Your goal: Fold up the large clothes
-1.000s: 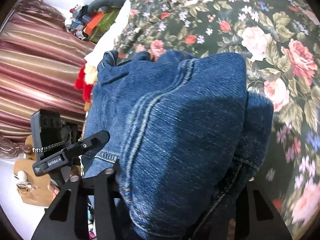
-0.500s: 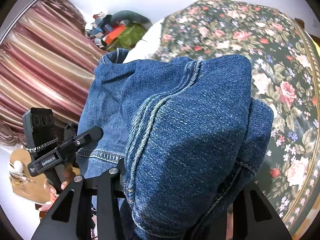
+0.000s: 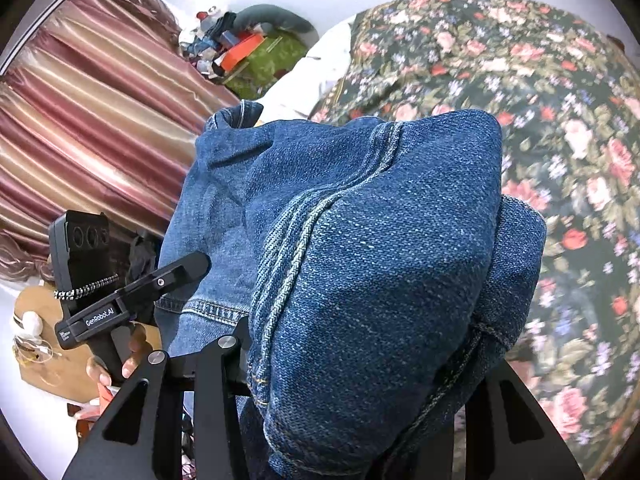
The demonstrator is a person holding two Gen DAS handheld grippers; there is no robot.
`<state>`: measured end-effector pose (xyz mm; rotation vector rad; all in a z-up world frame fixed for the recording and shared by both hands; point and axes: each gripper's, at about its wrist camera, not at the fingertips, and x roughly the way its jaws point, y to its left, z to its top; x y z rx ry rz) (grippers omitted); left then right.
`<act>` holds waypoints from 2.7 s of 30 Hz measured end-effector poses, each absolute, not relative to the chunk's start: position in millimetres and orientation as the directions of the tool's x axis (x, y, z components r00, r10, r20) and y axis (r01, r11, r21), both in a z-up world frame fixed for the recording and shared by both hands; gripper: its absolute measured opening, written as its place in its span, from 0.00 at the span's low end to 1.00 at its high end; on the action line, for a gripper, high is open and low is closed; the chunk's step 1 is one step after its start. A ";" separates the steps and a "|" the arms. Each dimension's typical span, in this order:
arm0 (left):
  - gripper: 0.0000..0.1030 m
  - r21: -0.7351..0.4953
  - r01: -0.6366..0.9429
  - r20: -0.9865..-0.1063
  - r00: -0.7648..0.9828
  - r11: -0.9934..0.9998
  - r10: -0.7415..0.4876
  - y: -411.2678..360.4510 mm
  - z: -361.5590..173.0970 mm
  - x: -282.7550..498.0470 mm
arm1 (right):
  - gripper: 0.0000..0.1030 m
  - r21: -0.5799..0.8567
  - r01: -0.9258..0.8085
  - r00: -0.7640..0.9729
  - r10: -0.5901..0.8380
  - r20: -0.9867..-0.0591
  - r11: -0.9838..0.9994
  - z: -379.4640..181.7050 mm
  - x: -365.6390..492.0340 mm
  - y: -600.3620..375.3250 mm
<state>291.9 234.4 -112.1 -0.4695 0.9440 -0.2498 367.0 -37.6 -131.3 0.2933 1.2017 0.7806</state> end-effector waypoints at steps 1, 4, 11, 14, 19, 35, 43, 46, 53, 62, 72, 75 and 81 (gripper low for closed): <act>0.56 -0.490 -0.006 -0.722 0.563 0.872 -0.402 238.5 -118.2 291.8 | 0.40 0.591 -0.376 0.135 0.673 -0.727 0.713 -138.9 367.4 -31.8; 0.56 -0.496 -0.037 -0.737 0.546 0.867 -0.398 249.8 -140.7 293.2 | 0.40 0.575 -0.369 0.110 0.649 -0.753 0.730 -160.4 367.3 -18.0; 0.56 -0.503 -0.098 -0.776 0.488 0.859 -0.399 265.6 -200.5 306.2 | 0.40 0.521 -0.372 0.080 0.586 -0.807 0.768 -209.1 374.1 3.4; 0.56 -0.498 -0.113 -0.786 0.477 0.860 -0.393 271.9 -219.5 310.6 | 0.40 0.488 -0.392 0.085 0.559 -0.825 0.780 -224.2 378.5 13.0; 0.63 -0.488 -0.108 -0.778 0.503 0.866 -0.376 276.0 -228.3 306.4 | 0.45 0.479 -0.395 0.059 0.542 -0.838 0.784 -239.2 390.3 16.2; 0.64 -0.099 -0.046 -0.762 0.646 0.994 -0.046 228.0 -146.1 247.4 | 0.63 0.251 -0.514 0.283 0.438 -0.853 0.820 -160.0 342.6 -43.9; 0.75 0.063 0.021 -0.824 0.565 0.998 0.040 180.7 -192.9 233.9 | 0.86 0.121 -0.654 0.296 0.399 -0.868 0.747 -166.2 297.5 -16.6; 0.89 0.089 -0.011 -0.811 0.580 0.996 0.079 184.9 -202.4 220.6 | 0.86 0.090 -0.651 0.257 0.330 -0.908 0.754 -194.0 295.7 -17.7; 0.92 0.091 -0.088 -0.808 0.576 0.992 0.126 208.0 -186.2 204.0 | 0.86 0.151 -0.654 0.226 0.383 -0.896 0.741 -189.3 303.3 -39.7; 0.92 0.129 -0.123 -0.725 0.666 0.984 0.178 213.3 -135.0 260.2 | 0.87 0.110 -0.661 0.381 0.458 -0.803 0.742 -131.7 330.4 -17.8; 0.92 0.108 -0.097 -0.818 0.557 0.989 0.144 217.9 -172.4 373.9 | 0.87 0.095 -0.668 0.302 0.385 -0.872 0.738 -183.6 390.1 37.3; 1.00 0.026 -0.138 -0.844 0.528 0.990 0.096 235.0 -191.4 390.8 | 0.87 0.052 -0.682 0.293 0.337 -0.895 0.730 -212.4 398.6 36.8; 1.00 -0.152 -0.177 -0.858 0.512 0.973 -0.041 261.8 -211.4 396.2 | 0.94 0.119 -0.682 0.288 0.415 -0.863 0.722 -224.1 403.9 2.8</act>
